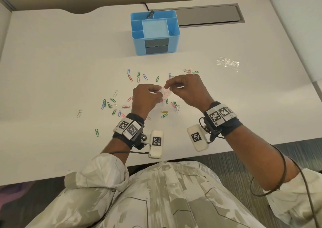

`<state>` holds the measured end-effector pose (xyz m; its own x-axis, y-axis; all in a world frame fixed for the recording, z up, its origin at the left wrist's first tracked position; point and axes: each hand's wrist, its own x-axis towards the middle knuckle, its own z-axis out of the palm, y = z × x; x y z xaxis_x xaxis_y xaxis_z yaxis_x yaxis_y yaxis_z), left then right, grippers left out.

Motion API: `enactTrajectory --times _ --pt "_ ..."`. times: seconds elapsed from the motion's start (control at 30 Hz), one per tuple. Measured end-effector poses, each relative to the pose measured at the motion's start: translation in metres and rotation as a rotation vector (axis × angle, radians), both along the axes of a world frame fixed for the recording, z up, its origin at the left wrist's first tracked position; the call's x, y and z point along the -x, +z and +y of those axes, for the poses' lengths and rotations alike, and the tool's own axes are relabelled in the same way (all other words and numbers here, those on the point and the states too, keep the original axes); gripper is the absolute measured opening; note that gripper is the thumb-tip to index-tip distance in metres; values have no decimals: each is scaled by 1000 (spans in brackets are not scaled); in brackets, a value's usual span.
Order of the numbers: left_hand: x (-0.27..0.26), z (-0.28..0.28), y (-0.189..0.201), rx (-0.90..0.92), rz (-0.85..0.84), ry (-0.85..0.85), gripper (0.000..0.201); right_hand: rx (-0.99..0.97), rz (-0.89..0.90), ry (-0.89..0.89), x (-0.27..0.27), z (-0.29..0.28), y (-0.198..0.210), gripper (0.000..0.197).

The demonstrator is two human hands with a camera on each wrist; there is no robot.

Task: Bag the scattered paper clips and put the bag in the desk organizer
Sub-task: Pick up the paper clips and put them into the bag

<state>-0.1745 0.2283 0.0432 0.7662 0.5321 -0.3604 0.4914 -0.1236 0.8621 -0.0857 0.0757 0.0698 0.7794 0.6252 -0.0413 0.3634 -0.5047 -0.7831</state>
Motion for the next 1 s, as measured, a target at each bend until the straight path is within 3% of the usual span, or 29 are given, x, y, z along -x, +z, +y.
enactTrajectory --times 0.17,0.3,0.47,0.6,0.83,1.0 --pt "0 -1 0 21 -9 7 27 -21 38 -102 -20 -13 -7 18" --pt "4 1 1 43 -19 23 22 80 30 -248 -52 -29 -40 26" --pt "10 8 1 26 -9 43 21 417 -47 -234 -90 -33 -90 61" --pt "13 15 1 21 -5 64 21 471 -56 -104 -91 -15 -101 76" --pt "16 21 -2 33 -10 85 21 450 -140 159 -53 18 -113 79" --pt "16 24 -3 38 -32 80 22 425 -317 226 -24 28 -118 42"
